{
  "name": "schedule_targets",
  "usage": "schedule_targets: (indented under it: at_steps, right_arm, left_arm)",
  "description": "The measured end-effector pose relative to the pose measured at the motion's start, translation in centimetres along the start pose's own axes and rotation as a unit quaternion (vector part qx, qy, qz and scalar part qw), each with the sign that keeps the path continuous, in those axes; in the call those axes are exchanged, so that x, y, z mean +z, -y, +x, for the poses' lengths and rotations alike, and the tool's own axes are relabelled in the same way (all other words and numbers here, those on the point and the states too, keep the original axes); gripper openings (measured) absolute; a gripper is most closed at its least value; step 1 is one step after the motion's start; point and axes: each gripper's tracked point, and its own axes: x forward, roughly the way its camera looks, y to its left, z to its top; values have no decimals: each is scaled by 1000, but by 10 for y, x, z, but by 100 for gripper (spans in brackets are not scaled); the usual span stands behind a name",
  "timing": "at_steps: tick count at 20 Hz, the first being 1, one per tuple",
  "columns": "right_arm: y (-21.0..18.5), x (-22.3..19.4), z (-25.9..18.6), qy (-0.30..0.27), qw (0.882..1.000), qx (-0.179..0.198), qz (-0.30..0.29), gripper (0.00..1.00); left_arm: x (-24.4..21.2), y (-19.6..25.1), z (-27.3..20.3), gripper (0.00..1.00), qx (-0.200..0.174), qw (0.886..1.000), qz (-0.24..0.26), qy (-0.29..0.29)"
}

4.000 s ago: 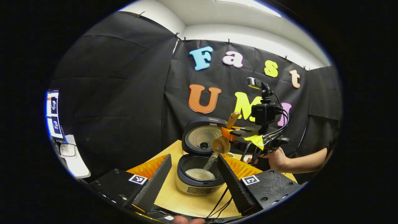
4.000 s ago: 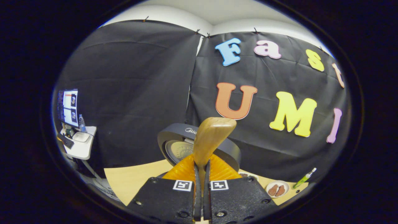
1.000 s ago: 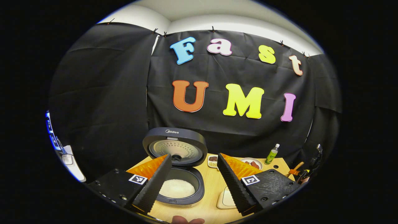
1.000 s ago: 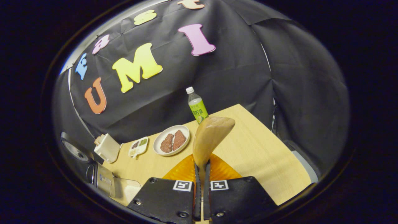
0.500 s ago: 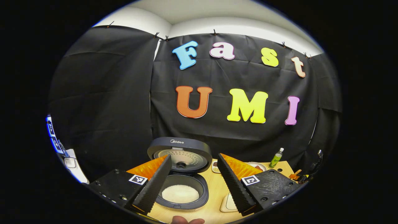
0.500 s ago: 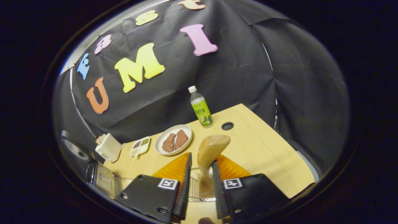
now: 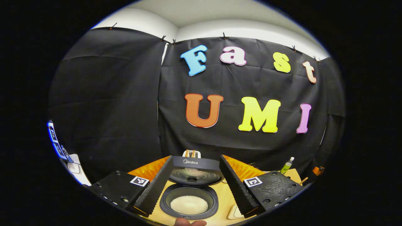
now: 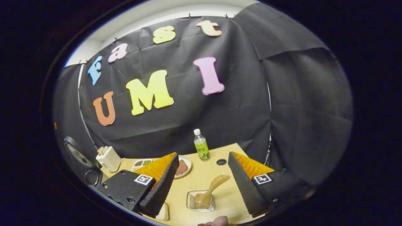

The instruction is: Close the left gripper, press the button to open the rice cooker; take a wooden spoon from the chopstick holder with the right hand, scoop a spoonful of rice and pour it into the rice cooker, then put the wooden spoon back into the chopstick holder.

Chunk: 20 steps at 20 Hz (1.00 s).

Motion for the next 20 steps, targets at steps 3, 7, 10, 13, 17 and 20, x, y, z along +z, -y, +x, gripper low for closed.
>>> schedule_targets:
  at_steps: [3,7,10,13,17,20]
  right_arm:
    - [-10,23,-30,20,1000,6,-6,100]
    - [-16,33,-70,38,999,3,-11,100]
    - [-7,33,-98,47,998,-13,-33,100]
    - [3,31,-121,52,997,-32,-44,96]
    - [12,24,-129,42,998,-42,-31,96]
    - [-8,23,-123,40,998,-26,-33,100]
  left_arm:
    - [4,-6,23,94,0,1000,-16,-7]
    - [3,-15,63,94,1,999,-25,-24]
    - [-11,-10,94,95,-7,997,-39,-67]
    - [-35,-8,106,95,0,992,-33,-121]
    - [-50,-9,102,96,-9,987,-10,-161]
    - [-66,-8,91,97,-21,981,3,-194]
